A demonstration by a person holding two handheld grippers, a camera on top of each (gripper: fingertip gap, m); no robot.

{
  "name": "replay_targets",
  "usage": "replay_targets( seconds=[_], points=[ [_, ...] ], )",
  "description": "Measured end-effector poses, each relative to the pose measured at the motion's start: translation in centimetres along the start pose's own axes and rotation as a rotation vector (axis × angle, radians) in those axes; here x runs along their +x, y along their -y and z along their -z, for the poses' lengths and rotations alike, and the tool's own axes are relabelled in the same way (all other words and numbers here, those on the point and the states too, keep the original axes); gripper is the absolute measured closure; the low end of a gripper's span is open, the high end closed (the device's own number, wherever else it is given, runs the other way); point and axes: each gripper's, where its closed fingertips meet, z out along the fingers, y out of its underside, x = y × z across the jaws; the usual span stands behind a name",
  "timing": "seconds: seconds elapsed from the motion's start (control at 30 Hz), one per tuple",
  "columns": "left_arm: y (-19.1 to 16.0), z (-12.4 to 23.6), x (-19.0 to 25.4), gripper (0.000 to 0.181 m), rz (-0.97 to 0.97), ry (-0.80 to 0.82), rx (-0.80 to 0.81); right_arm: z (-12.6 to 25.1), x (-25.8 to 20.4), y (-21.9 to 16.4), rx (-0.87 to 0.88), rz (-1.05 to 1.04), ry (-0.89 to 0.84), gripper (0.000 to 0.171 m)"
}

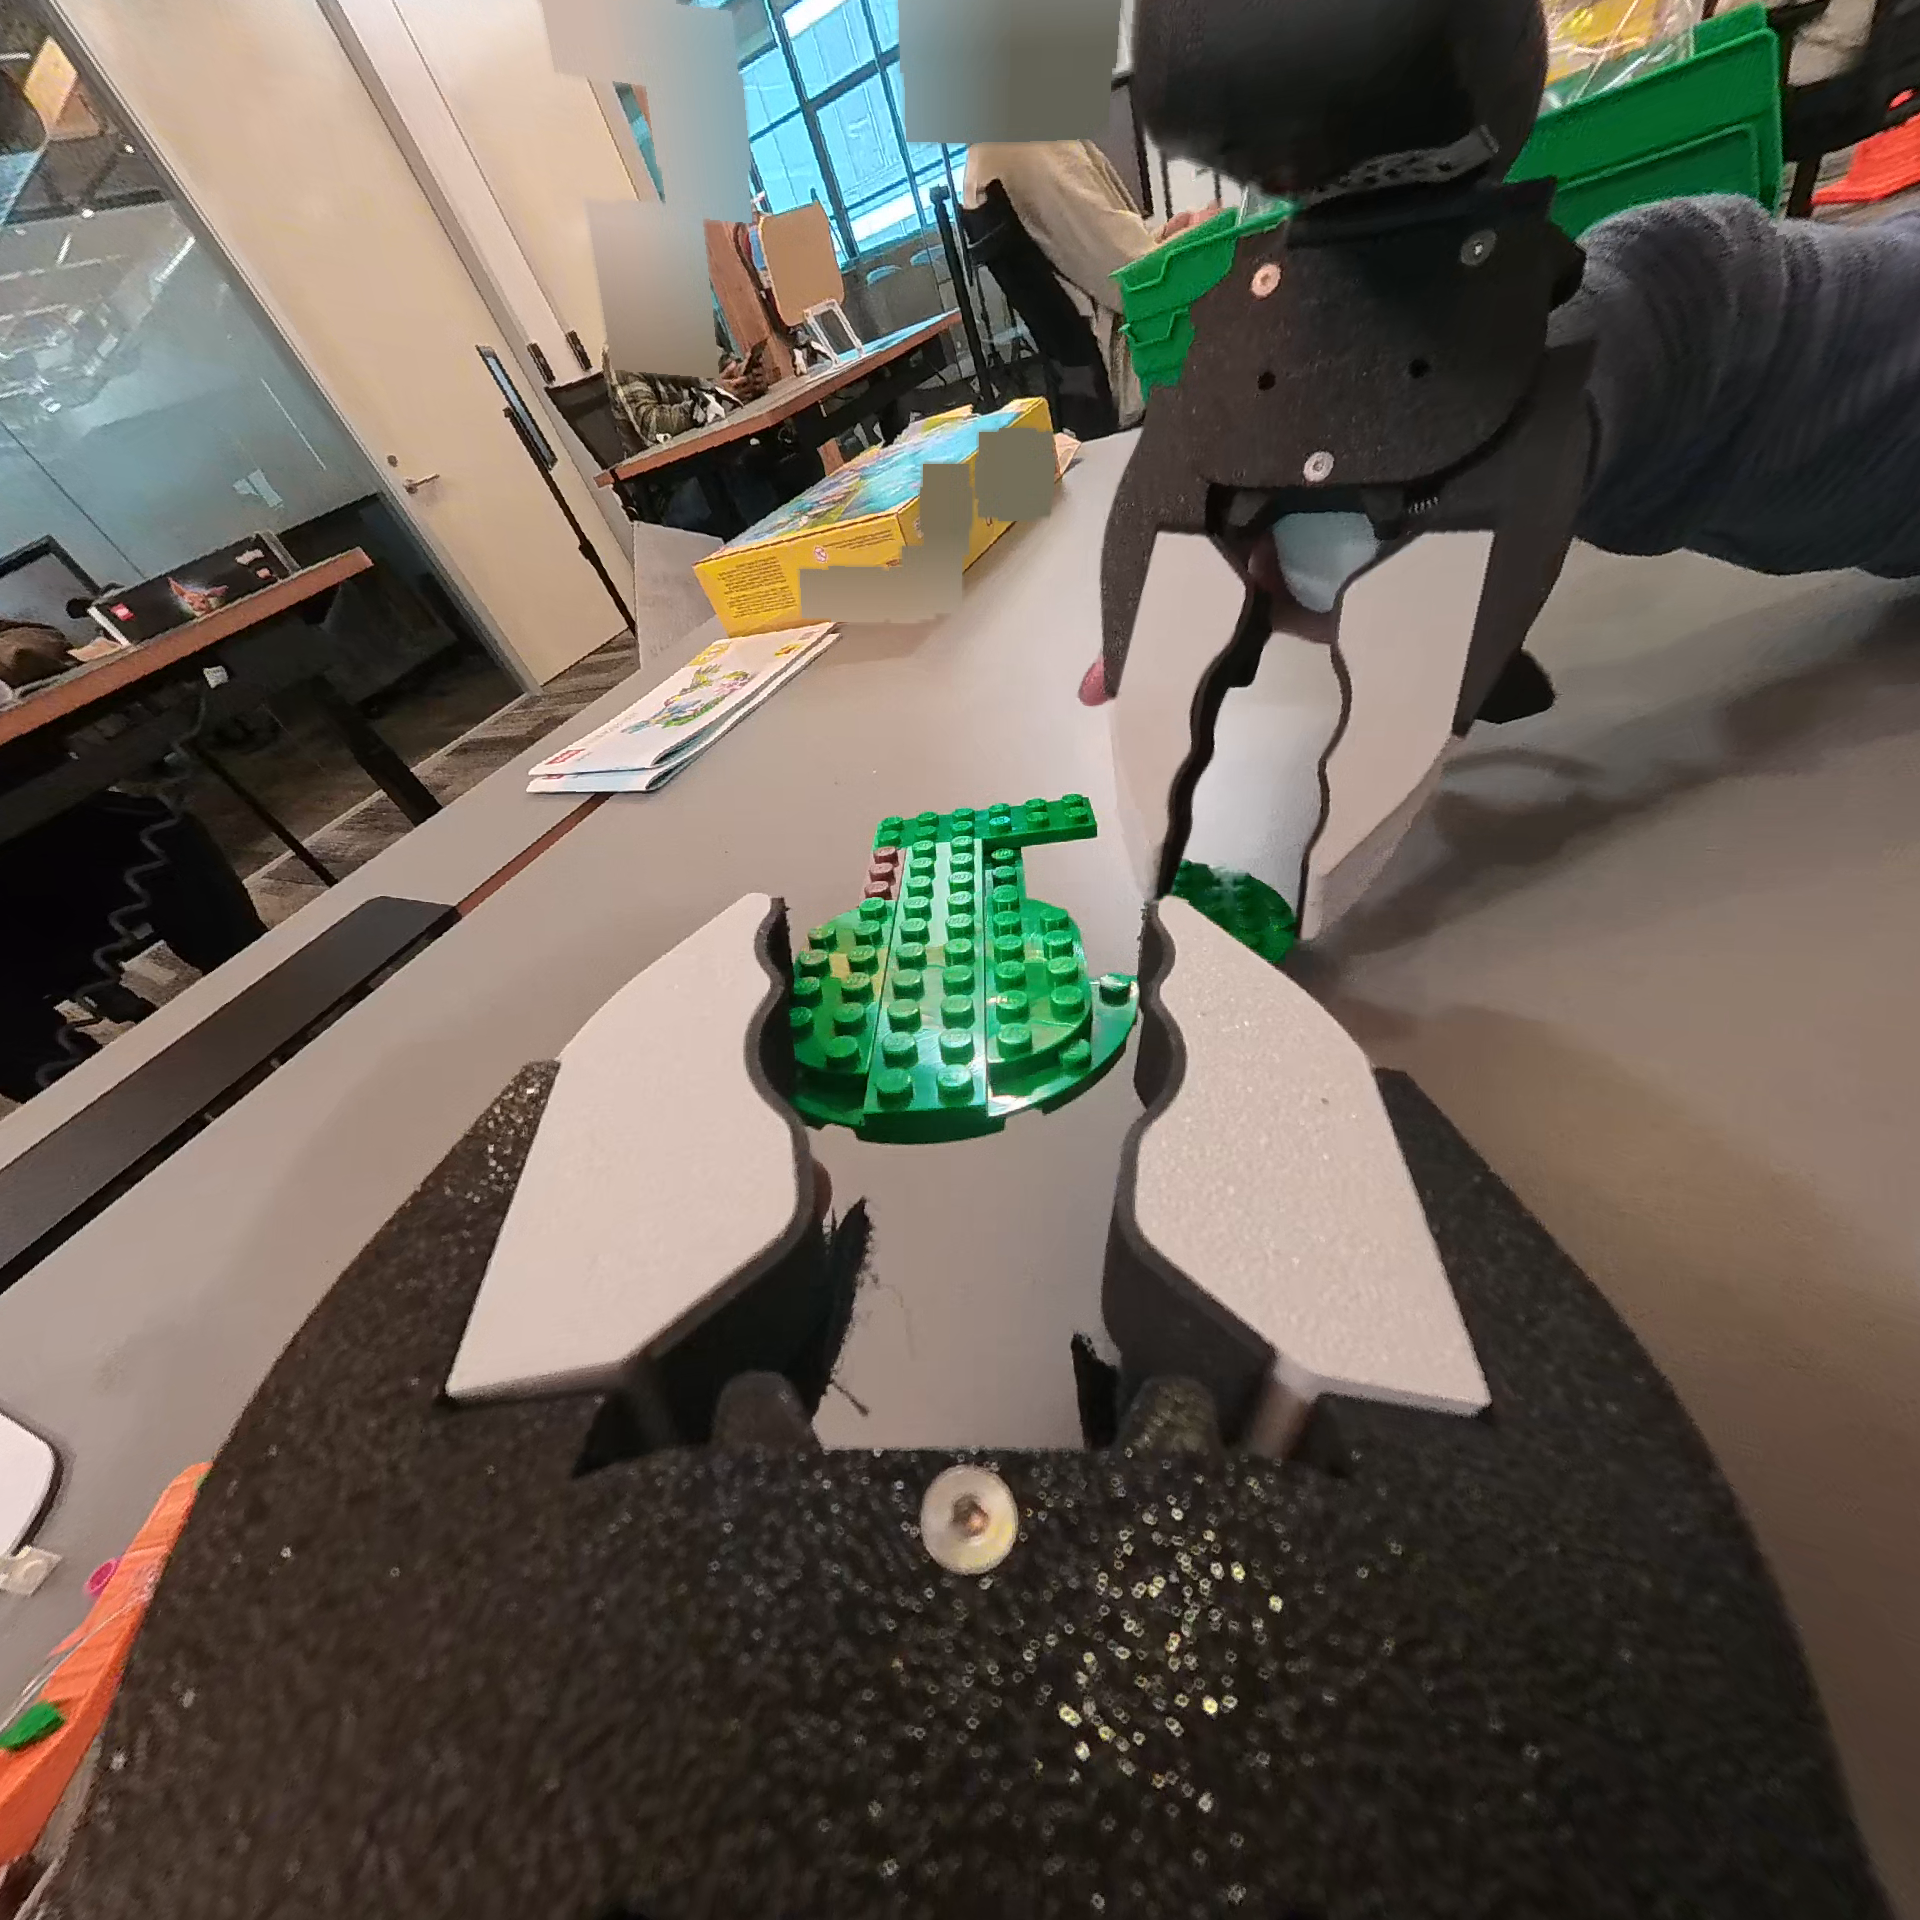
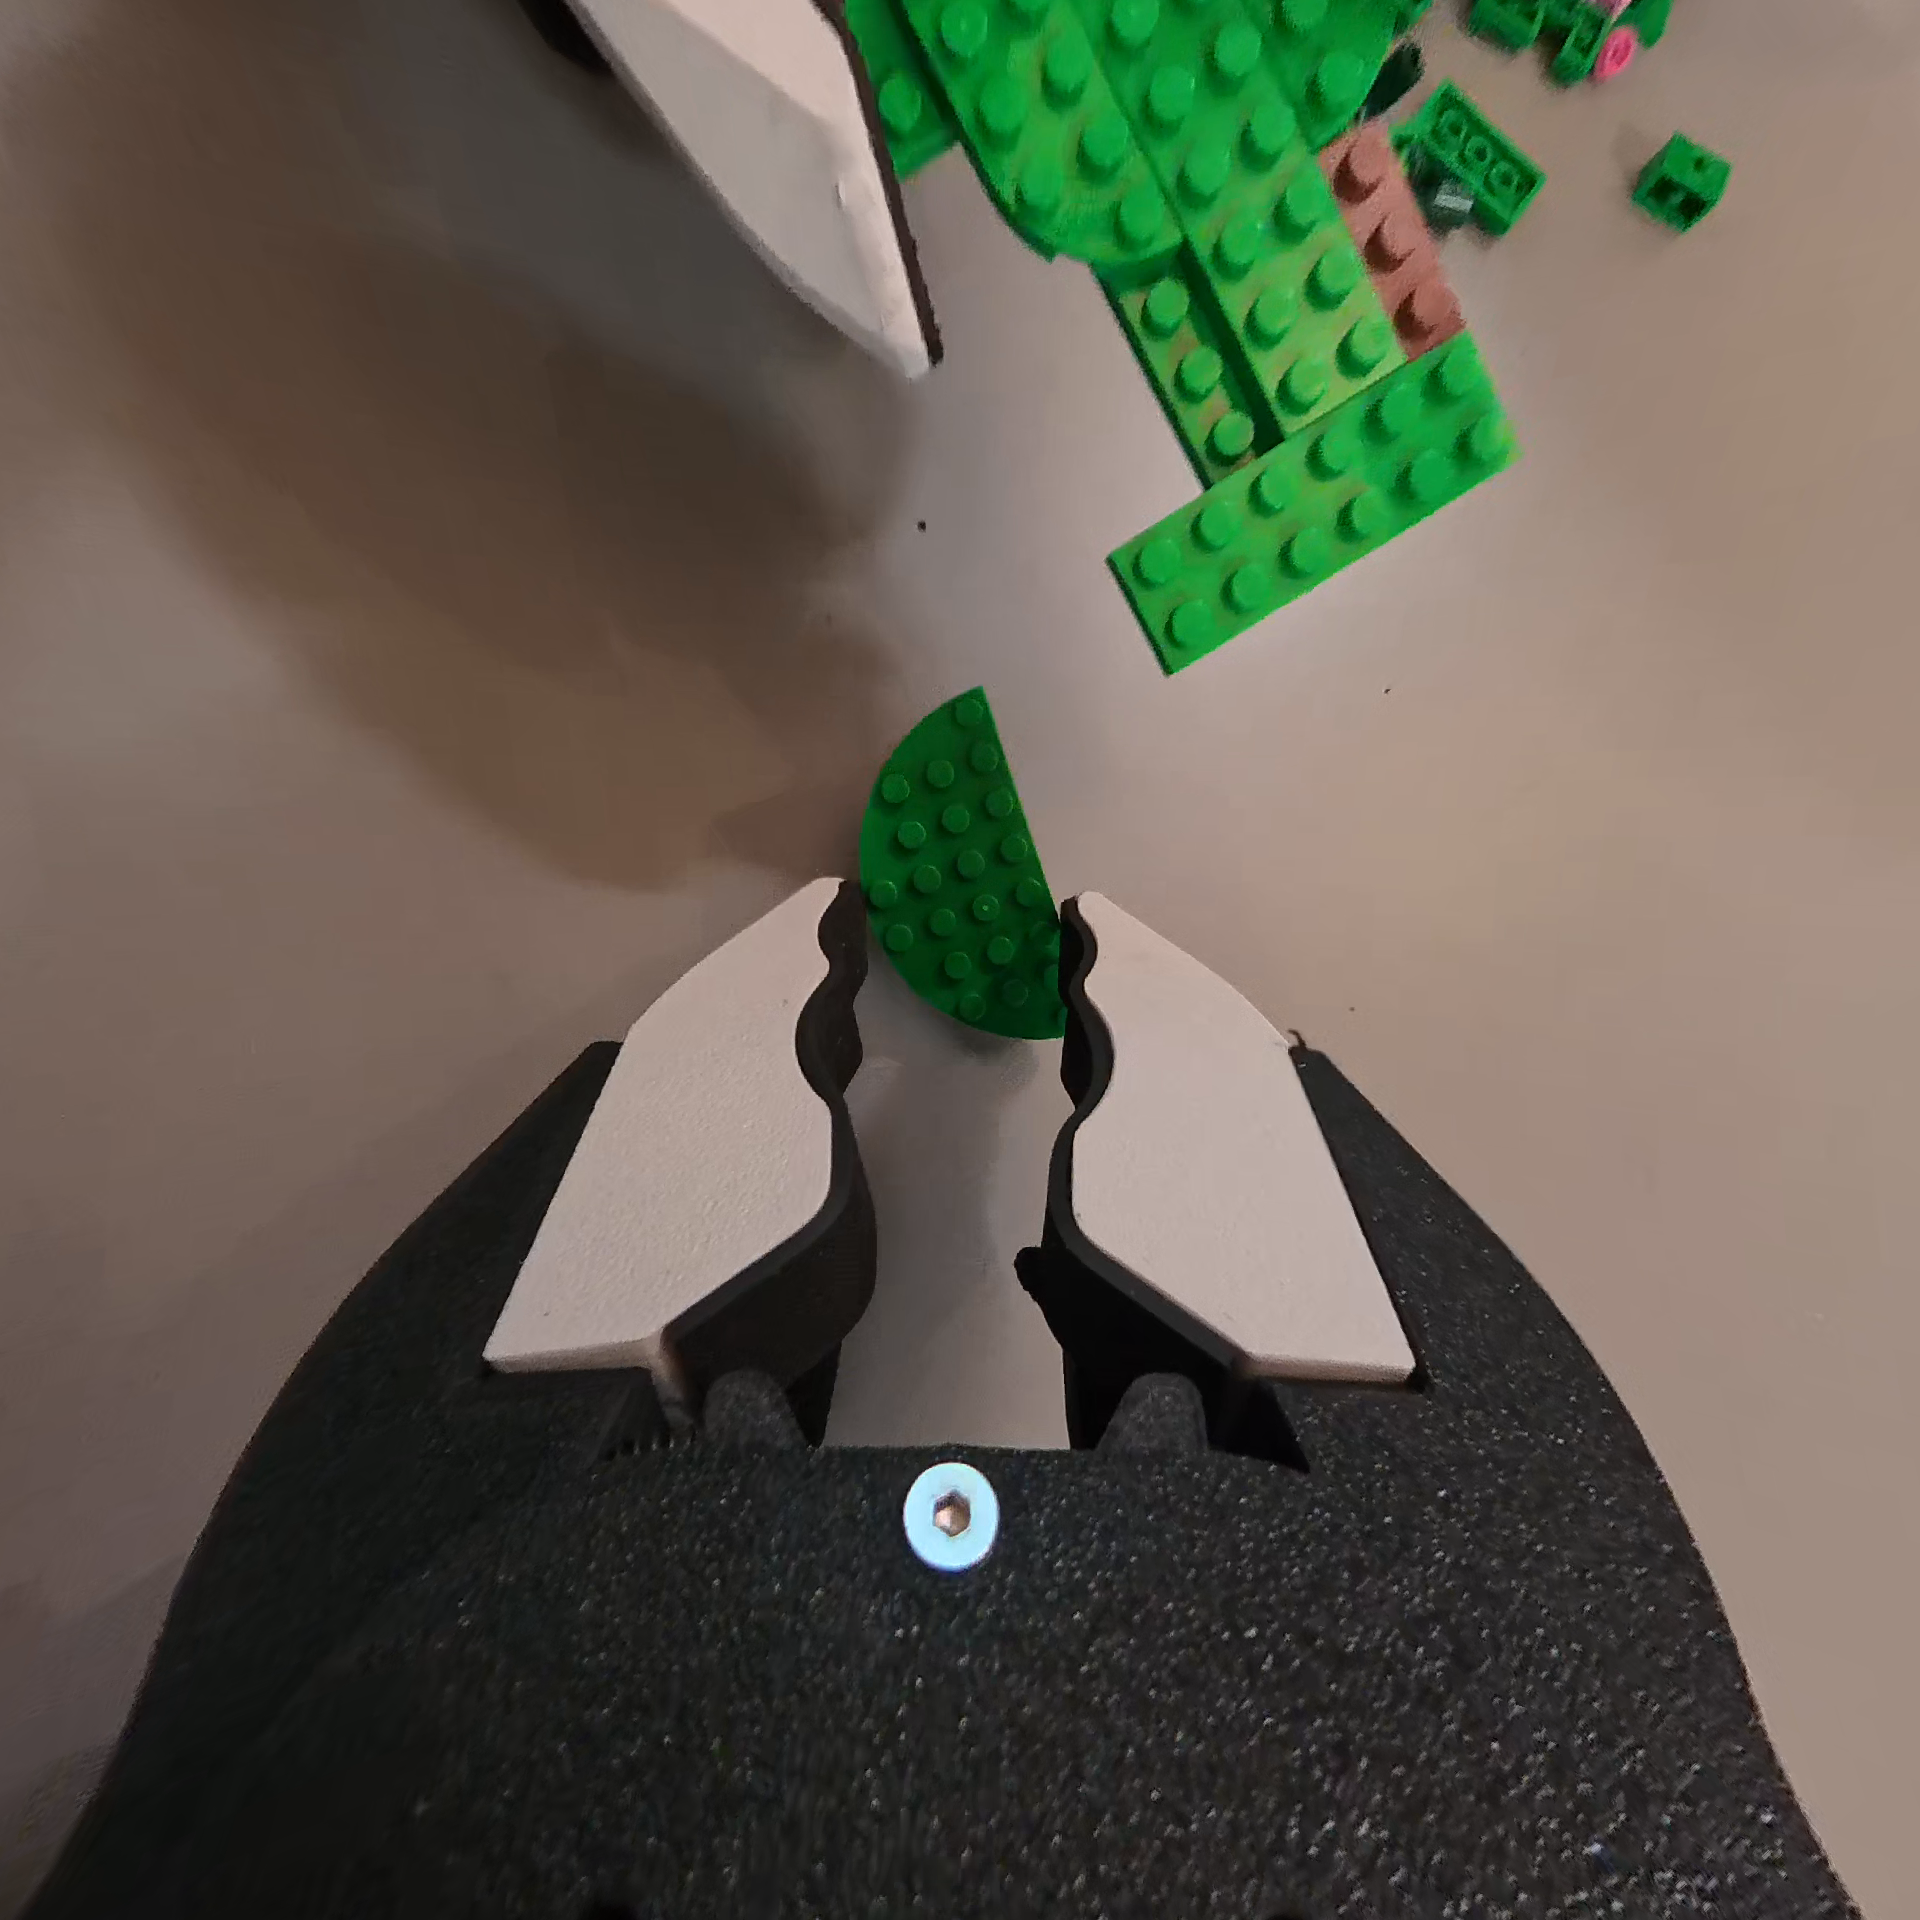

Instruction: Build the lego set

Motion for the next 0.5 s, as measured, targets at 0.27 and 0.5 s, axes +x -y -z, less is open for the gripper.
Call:
replay_targets(
  seconds=[0.27, 0.5],
  points=[
    [0.1, 0.1, 0.0, 0.118, -0.004, 0.001, 0.008, -0.4, 0.1, -0.7, -0.046, -0.009, -0.006, 0.132],
    [1.1, 0.4, 0.5, 0.118, 0.067, -0.059, 0.063, 1.8, 1.8, 2.0, 0.116, 0.151, -0.179, 0.104]
  ],
)
